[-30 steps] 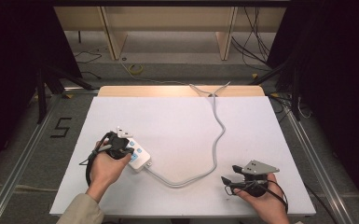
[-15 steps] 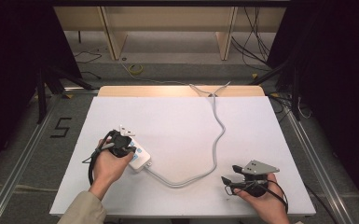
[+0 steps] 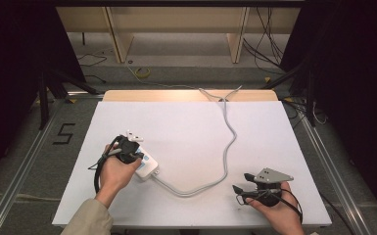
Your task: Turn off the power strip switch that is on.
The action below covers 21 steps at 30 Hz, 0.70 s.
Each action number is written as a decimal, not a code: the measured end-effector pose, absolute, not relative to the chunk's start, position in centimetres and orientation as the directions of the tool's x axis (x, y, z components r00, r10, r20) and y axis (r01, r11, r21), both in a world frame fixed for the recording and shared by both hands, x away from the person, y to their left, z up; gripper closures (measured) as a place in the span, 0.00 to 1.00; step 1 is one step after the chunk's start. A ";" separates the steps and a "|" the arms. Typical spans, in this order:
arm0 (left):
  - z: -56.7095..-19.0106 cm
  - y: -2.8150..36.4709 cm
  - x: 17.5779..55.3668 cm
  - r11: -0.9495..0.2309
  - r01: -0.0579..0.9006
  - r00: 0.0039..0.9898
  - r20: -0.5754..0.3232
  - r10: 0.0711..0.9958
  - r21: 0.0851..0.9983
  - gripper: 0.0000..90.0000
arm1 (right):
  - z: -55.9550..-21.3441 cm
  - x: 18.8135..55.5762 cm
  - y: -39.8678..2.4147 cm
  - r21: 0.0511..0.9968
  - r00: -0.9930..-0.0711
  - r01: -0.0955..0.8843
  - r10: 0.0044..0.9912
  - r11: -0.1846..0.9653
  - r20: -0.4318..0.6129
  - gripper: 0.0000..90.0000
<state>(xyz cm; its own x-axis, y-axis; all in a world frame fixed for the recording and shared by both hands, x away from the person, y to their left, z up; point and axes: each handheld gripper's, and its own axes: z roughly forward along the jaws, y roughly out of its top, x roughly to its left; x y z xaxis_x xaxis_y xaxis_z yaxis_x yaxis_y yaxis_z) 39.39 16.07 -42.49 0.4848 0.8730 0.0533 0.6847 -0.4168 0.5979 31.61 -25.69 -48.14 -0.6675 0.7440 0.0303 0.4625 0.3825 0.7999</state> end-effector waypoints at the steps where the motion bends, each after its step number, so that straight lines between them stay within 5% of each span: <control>1: -42.5 16.1 39.4 -0.417 0.687 0.486 0.051 0.873 0.596 0.99 | -48.1 31.6 -25.7 0.800 -0.667 0.463 0.744 0.382 0.031 0.42; 21: -42.8 15.9 40.2 -0.415 0.692 0.479 0.055 0.876 0.591 0.99 | -48.1 31.6 -25.7 0.799 -0.666 0.464 0.745 0.383 0.030 0.42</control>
<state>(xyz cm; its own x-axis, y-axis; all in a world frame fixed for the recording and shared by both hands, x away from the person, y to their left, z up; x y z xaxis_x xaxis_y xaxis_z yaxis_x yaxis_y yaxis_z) 40.16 15.91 -42.82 0.4789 0.8761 0.0548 0.6920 -0.4152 0.5905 31.61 -25.70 -48.14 -0.6663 0.7451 0.0302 0.4642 0.3828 0.7987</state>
